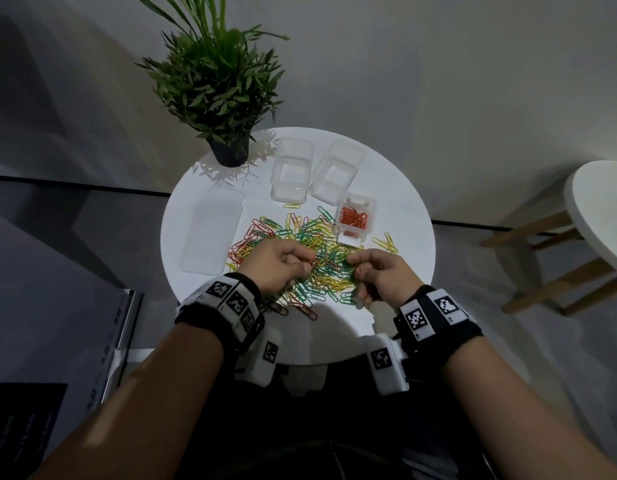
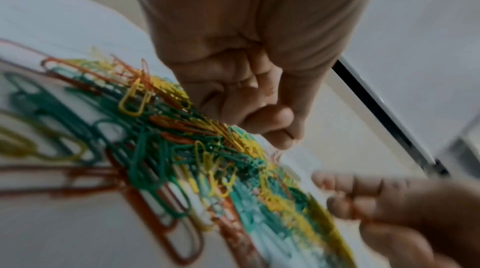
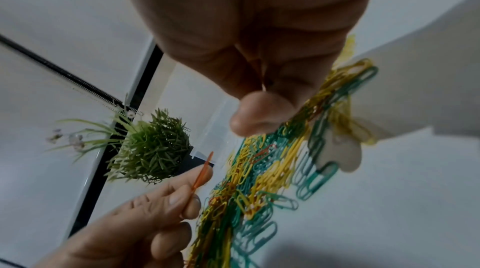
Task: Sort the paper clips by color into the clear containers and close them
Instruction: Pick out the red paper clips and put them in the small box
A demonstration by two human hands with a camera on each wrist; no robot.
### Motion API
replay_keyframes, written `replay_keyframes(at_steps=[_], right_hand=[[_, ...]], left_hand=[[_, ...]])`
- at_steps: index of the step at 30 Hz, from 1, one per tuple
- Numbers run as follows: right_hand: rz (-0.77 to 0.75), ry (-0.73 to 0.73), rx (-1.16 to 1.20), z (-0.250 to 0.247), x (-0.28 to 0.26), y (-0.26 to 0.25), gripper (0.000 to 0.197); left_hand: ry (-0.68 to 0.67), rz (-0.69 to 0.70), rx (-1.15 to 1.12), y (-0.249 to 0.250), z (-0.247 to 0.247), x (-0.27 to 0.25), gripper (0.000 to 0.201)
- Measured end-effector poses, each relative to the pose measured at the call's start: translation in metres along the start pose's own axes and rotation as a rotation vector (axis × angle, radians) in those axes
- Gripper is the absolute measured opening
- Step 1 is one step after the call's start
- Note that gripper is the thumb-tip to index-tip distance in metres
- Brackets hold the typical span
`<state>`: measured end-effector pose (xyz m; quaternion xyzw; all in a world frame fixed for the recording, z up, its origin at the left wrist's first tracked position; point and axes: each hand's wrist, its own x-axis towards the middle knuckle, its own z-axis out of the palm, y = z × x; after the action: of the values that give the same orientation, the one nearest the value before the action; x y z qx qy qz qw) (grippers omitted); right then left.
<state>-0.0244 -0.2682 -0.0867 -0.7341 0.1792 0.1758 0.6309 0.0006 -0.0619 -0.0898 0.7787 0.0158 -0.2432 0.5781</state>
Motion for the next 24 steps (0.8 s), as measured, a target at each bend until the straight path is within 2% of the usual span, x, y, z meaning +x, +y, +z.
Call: replay_keyframes(at_steps=[4, 7, 9, 11, 13, 17, 19, 21, 24], right_hand=[[0.078, -0.054, 0.008, 0.009, 0.000, -0.003, 0.029], [0.027, -0.079, -0.088, 0.021, 0.001, -0.008, 0.029], [-0.060, -0.124, -0.387, 0.033, -0.002, -0.011, 0.019], [-0.145, -0.190, -0.839, 0.045, -0.007, -0.011, 0.011], [-0.191, -0.201, -1.133, 0.056, -0.008, -0.007, 0.025], [-0.224, -0.164, -1.276, 0.065, -0.004, 0.000, 0.030], [-0.245, -0.155, -1.274, 0.065, -0.004, -0.001, 0.022], [-0.282, -0.126, -1.287, 0.065, -0.004, -0.003, 0.012], [-0.278, -0.114, -1.248, 0.066, -0.003, -0.004, 0.012]], left_hand=[[0.072, -0.088, -0.301, -0.002, -0.006, -0.007, 0.013], [0.081, -0.167, -0.501, 0.000, -0.014, -0.011, 0.019], [0.032, -0.184, -0.596, 0.003, -0.018, -0.014, 0.019], [0.002, -0.204, -0.670, 0.007, -0.020, -0.015, 0.026], [0.024, -0.197, -0.628, 0.010, -0.021, -0.012, 0.031], [0.101, -0.123, -0.309, 0.003, -0.023, -0.011, 0.027], [0.135, -0.044, -0.003, -0.005, -0.025, -0.014, 0.023], [0.084, 0.039, 0.371, -0.009, -0.026, -0.022, 0.012], [0.016, 0.051, 0.813, -0.010, -0.019, -0.031, 0.017]])
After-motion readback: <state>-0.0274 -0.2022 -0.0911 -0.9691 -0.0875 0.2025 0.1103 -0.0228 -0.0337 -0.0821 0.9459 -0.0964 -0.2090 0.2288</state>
